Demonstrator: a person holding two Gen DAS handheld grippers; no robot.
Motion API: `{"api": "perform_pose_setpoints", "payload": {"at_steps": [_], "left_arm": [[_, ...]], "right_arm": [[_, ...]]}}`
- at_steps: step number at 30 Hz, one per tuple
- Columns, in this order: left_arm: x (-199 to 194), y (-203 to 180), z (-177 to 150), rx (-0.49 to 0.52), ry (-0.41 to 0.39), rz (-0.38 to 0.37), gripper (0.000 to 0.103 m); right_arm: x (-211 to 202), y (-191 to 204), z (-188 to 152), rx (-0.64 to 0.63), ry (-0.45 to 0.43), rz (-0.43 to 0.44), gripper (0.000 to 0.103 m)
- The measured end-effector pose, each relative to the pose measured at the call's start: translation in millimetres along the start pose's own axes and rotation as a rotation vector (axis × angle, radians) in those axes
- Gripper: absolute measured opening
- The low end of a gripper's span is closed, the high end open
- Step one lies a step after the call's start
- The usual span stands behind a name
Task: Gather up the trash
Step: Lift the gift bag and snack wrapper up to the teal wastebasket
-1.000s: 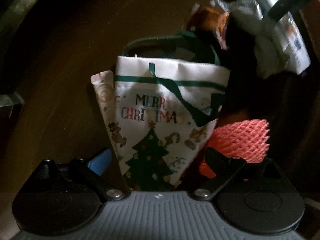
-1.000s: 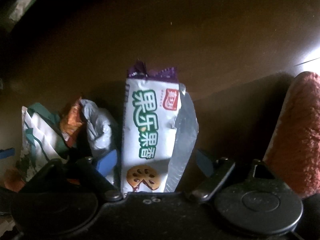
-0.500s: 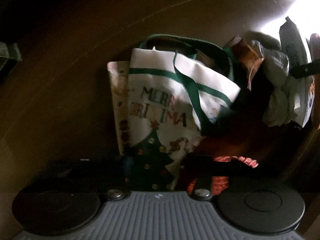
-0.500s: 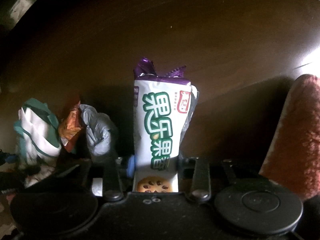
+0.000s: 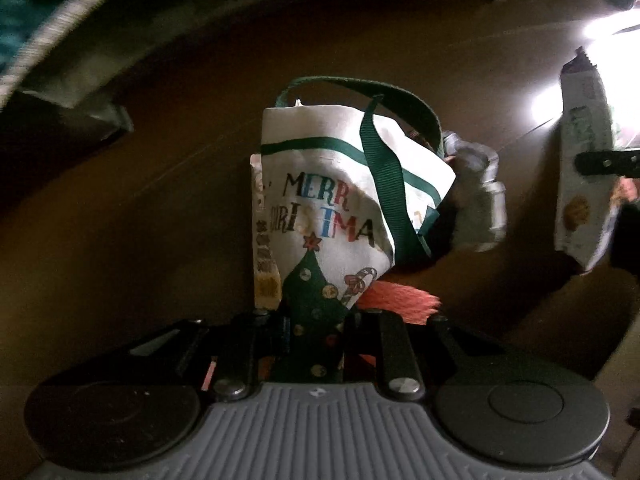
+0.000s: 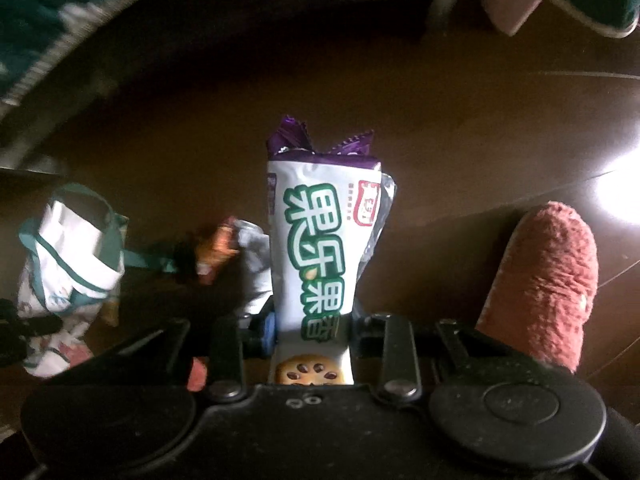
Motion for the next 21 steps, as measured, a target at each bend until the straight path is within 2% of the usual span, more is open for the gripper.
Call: {"api": "perform_pose_setpoints", "payload": {"at_steps": [3, 10, 16, 21], "left_arm": [[-41, -8, -7, -0.047, -0.060, -0.017, 0.021], [-131, -38, -26, -0.141, -0.183, 0.040, 0.021], [-212, -66, -47, -0.201, -0.315, 0.083, 0.021], [-268, -94, -60, -0.234, -0.404, 0.135, 0.021]], "right_arm": [[-42, 6, -3, -0.024, -0.044, 0.055, 0.032], [-144, 7, -27, -0.095, -0.151, 0.200, 0.032], [-245, 20, -52, -0.230, -0.275, 0.310, 0.032], [-313, 30, -77, -0.343, -0.378, 0.357, 0.032]]}}
Point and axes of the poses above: each gripper's, at about its wrist camera, not at the fingertips, and x roughly the way its jaws point, y to its left, z to its top, the point moved 2 cm from there along x, roughly the way its jaws point, and after that the axes turned 15 degrees about x, right-handed, at the moved point
